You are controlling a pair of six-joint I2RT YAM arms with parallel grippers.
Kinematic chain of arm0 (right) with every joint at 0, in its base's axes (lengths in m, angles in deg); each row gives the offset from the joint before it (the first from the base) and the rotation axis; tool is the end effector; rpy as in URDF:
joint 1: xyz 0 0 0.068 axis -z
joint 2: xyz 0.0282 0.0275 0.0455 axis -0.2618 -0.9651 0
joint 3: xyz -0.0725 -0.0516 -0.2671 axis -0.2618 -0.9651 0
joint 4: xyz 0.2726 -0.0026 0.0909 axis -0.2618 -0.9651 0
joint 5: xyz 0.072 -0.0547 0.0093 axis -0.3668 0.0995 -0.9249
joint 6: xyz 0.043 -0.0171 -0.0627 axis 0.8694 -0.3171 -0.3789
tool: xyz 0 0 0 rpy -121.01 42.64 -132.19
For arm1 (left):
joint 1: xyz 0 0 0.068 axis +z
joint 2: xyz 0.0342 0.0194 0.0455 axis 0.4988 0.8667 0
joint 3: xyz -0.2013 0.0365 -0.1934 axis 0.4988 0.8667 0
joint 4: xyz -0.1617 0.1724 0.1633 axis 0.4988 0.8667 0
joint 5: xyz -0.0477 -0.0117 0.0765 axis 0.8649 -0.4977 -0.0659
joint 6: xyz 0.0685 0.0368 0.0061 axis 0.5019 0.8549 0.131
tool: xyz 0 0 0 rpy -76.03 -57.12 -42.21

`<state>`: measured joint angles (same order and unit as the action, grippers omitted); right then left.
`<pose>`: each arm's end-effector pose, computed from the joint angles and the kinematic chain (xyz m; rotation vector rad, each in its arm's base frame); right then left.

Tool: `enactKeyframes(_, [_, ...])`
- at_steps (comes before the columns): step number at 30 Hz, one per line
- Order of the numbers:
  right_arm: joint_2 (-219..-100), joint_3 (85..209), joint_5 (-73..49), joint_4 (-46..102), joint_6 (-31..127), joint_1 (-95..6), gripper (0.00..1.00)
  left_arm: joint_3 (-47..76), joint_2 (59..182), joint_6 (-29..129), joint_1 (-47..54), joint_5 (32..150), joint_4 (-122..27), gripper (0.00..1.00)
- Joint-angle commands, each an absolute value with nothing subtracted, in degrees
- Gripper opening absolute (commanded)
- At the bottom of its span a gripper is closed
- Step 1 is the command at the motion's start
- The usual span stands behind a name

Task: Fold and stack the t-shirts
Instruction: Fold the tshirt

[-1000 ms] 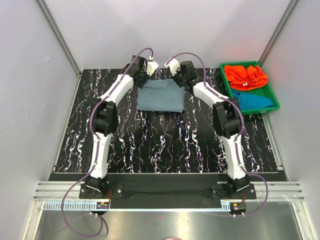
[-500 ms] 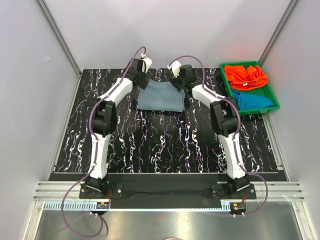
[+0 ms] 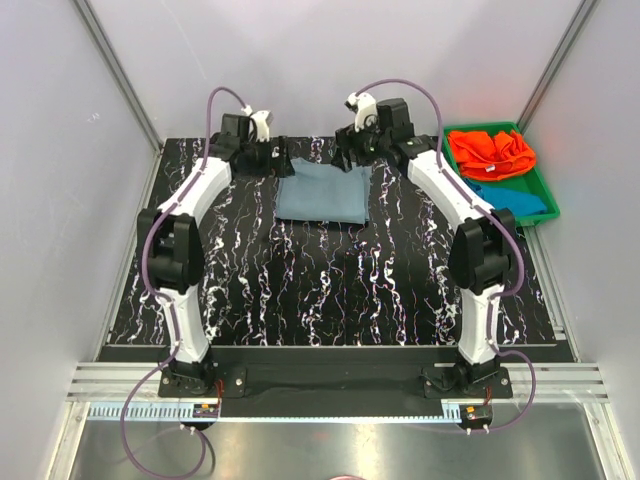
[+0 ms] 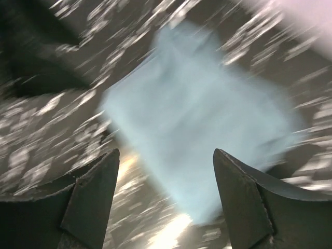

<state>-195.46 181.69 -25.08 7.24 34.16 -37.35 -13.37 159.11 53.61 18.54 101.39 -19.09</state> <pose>0.4938 0.2266 0.3155 -0.7356 1.9487 0.5349 0.4997 -0.1228 0.2663 0.2413 2.2782 -0.5540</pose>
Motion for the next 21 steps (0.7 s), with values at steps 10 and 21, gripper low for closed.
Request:
enactKeyframes(10, [-212.0,190.91,-40.1,-8.95,41.36,-36.18,0.77,-26.56,171.06,50.72,23.59,117.96,-10.9,0.92])
enactKeyframes(21, [-225.64,201.83,-43.61,-12.02,45.58,-35.48,0.76,-25.34,171.06,52.3,23.68,117.17,-10.03,0.93])
